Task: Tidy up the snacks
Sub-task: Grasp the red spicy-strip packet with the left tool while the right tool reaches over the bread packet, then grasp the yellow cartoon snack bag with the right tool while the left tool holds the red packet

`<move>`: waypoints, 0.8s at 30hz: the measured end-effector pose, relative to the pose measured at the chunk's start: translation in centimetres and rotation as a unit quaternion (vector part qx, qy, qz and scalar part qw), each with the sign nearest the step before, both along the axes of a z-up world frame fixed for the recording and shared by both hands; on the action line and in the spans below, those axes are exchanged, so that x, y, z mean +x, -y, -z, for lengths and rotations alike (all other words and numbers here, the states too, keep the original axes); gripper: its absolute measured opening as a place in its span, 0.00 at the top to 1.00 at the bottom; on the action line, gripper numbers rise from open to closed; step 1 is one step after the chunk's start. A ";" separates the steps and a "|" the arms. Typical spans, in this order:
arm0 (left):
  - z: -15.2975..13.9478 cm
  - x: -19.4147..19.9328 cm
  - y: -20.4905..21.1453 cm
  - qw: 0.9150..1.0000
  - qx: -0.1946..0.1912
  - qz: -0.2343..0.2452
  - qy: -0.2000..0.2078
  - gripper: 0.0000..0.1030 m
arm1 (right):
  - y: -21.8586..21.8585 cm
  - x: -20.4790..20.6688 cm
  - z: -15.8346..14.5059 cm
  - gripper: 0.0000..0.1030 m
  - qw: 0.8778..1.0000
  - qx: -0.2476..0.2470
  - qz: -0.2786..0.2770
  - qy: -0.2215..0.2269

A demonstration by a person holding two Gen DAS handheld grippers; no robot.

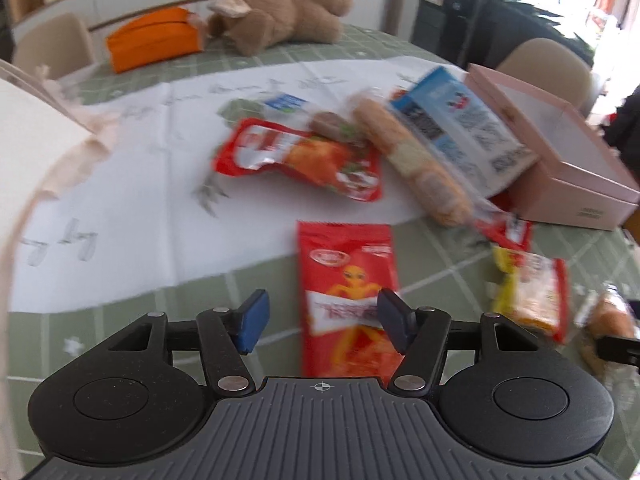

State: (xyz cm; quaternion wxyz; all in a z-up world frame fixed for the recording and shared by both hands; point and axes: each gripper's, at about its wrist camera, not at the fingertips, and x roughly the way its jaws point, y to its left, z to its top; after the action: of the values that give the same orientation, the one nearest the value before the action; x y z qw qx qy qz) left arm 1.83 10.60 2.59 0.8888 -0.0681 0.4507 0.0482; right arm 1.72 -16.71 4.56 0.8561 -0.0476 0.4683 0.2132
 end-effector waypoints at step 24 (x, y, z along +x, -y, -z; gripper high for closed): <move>0.1 -4.7 4.3 0.999 0.027 0.038 -0.021 0.42 | -6.2 6.1 -1.7 0.52 0.998 -0.033 -0.030 0.035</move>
State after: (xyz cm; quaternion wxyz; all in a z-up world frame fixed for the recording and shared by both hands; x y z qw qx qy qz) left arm -2.88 6.33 2.52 0.8820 -0.0262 0.4697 0.0275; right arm 7.84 -10.54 6.25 0.8634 -0.0974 0.4428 0.2214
